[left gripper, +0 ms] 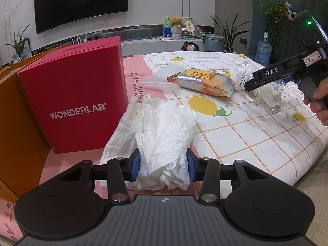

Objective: Organize soft objects
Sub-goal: 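Grasp the white crumpled plastic with the left tool while the right tool grasps the clear plastic bag, then lift and carry the white plastic and clear bag with both tools toward the orange box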

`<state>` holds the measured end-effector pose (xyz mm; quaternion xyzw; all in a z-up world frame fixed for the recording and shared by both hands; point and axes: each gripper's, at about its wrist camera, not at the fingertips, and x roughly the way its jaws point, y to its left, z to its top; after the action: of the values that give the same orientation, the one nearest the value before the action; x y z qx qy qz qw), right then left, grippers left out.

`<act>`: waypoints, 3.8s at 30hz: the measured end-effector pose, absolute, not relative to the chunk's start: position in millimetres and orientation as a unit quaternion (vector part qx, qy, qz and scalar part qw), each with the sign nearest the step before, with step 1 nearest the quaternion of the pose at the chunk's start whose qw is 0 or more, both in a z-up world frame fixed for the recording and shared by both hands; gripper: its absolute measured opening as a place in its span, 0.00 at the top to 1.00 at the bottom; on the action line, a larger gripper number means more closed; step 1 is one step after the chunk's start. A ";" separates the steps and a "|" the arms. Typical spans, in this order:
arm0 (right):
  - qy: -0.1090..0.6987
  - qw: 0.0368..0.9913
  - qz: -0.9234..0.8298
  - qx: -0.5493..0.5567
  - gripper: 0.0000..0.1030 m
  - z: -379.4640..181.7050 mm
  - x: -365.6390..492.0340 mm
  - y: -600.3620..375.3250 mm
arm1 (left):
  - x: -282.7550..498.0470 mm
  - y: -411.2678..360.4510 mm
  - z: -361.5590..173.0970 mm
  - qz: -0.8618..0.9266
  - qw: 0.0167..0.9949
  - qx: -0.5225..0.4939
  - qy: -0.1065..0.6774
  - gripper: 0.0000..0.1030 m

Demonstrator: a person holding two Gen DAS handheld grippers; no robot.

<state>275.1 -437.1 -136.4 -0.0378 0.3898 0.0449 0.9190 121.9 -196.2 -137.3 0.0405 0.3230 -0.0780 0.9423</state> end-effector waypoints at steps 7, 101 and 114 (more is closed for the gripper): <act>0.405 0.911 0.061 -0.053 0.53 -141.5 273.5 -434.8 | 118.7 -198.6 -138.8 -0.073 0.944 0.043 0.319 0.54; 0.127 0.981 0.145 -0.035 0.60 60.1 186.1 -58.4 | 131.3 41.5 48.7 -0.041 0.989 -0.085 0.111 0.74; 0.151 0.970 0.187 0.043 0.60 -21.5 218.0 -73.5 | 199.7 56.5 7.4 -0.016 0.960 -0.116 0.256 0.74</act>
<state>218.0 -73.5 -21.5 0.0430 0.1511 0.1871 0.9697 199.7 56.5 7.4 -0.1162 0.2561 -0.0164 0.9595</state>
